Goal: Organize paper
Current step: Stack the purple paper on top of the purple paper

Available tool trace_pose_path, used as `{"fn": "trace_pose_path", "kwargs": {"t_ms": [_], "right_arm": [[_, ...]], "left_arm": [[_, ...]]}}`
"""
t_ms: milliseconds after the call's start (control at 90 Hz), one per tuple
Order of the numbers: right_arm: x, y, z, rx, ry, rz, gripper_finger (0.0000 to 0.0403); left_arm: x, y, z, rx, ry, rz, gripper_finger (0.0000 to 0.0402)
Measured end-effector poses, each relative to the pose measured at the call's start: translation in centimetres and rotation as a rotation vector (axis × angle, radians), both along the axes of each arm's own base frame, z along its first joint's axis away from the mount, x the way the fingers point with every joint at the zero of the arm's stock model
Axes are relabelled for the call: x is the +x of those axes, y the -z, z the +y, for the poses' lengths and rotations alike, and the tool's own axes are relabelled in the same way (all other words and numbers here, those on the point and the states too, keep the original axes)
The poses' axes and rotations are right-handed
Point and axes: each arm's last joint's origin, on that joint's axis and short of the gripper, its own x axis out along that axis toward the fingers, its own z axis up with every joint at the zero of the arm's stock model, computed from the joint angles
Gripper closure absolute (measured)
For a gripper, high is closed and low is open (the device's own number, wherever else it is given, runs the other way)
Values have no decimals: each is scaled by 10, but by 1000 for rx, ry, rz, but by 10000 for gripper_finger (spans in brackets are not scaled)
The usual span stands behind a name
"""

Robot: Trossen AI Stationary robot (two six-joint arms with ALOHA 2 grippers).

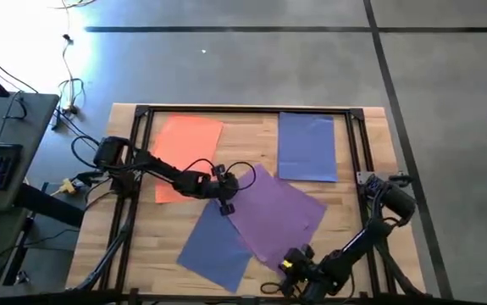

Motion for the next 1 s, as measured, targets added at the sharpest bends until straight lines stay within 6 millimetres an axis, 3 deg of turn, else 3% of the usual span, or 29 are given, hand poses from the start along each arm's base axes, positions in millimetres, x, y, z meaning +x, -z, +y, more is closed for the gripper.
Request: {"fn": "trace_pose_path", "kwargs": {"t_ms": [300, 556, 778, 878, 1000], "right_arm": [[-60, -6, 31, 85, 6, 43, 403], [-102, -8, 32, -50, -61, 118, 403], [-102, -29, 18, -163, -174, 178, 403], [-92, -46, 10, -158, -97, 81, 403], [-77, -49, -5, -183, 91, -62, 403]], "left_arm": [[0, -1, -11, 60, 123, 9, 402], [1, -2, -22, 189, 306, 33, 402], [3, -10, -19, 380, 315, 30, 402], [5, -21, -23, 440, 311, 3, 402], [7, -39, -32, 424, 333, -52, 402]]}}
